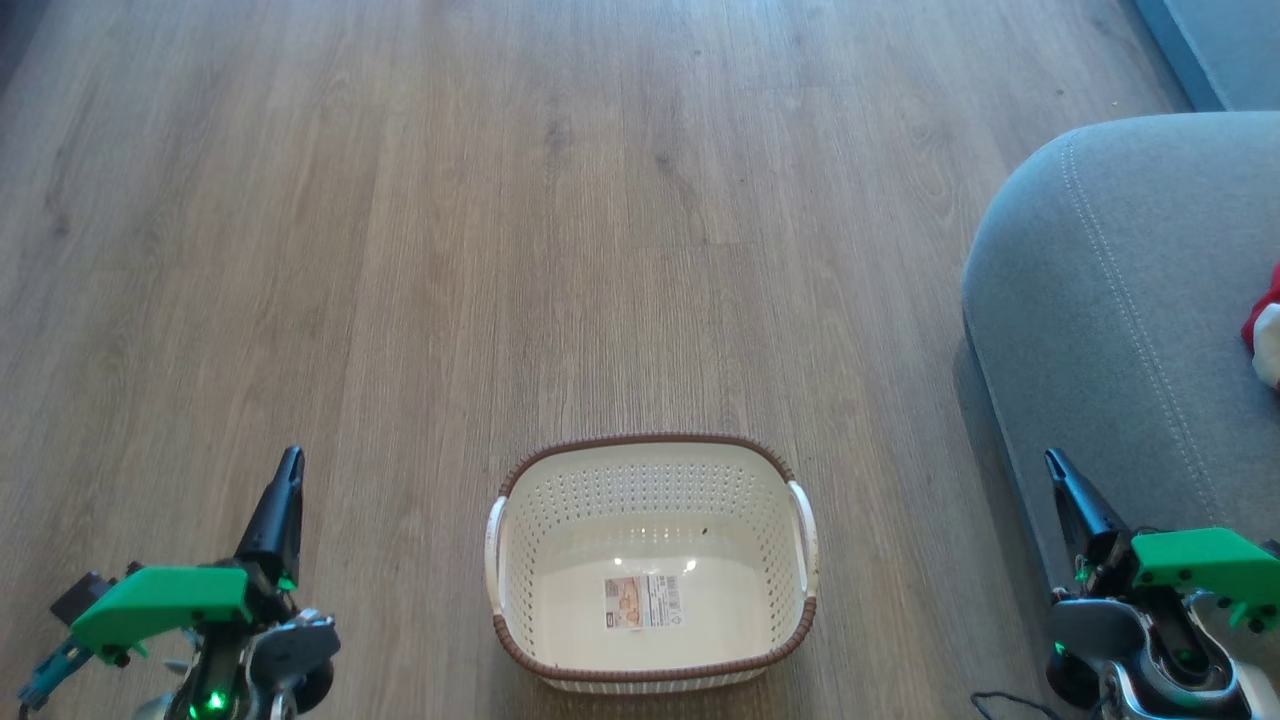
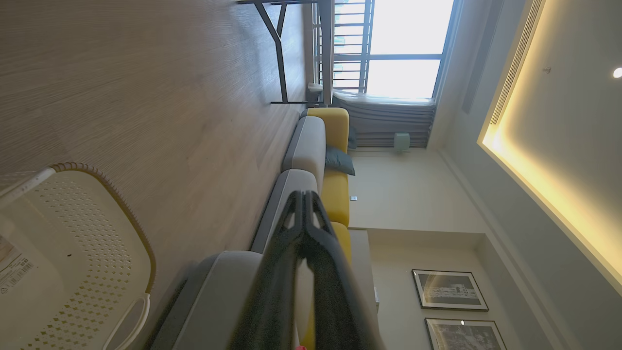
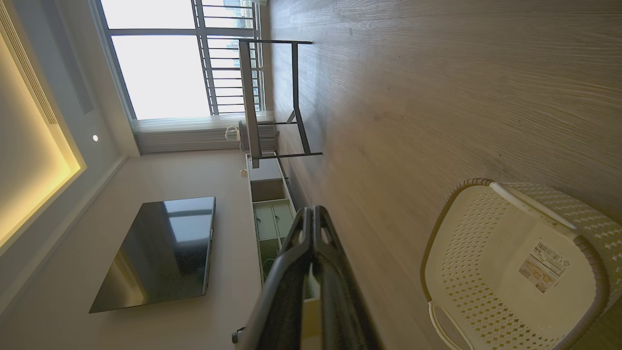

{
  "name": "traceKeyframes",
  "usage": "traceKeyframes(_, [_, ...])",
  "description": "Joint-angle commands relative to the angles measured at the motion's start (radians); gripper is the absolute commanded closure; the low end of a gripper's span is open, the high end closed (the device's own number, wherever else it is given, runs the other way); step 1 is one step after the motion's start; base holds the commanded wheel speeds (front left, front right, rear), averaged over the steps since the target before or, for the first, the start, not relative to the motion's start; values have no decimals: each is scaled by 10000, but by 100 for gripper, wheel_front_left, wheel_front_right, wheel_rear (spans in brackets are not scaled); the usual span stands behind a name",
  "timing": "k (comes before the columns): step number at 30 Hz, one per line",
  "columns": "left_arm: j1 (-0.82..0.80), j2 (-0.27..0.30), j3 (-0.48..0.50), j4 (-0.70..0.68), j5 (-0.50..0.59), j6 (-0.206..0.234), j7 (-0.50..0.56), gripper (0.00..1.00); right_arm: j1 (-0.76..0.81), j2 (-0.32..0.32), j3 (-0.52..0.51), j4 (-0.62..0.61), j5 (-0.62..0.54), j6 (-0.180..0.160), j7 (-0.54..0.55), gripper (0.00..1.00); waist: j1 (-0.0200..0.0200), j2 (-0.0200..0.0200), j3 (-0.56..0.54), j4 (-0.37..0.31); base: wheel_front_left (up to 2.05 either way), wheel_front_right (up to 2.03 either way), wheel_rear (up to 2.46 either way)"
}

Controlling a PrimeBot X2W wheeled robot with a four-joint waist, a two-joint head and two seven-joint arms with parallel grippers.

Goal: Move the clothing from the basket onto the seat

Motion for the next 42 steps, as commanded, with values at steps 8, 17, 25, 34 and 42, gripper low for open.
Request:
traceKeyframes(8, [-559,47,359,-364,-39,-67,35,100,-268,15,165,-410,-48,23,107,100,0,-1,0,0,0,0,0])
traceKeyframes(17, [-559,47,359,-364,-39,-67,35,100,-269,21,155,-409,-56,23,115,100,0,-1,0,0,0,0,0])
traceKeyframes(25, [-559,47,359,-364,-40,-67,35,100,-270,26,148,-409,-61,23,121,100,0,-1,0,0,0,0,0])
traceKeyframes(34, [-558,47,358,-364,-40,-67,34,100,-270,32,140,-409,-68,23,127,100,0,-1,0,0,0,0,0])
traceKeyframes(42, [-558,47,358,-364,-40,-67,34,100,-271,36,134,-408,-73,23,132,100,0,-1,0,0,0,0,0])
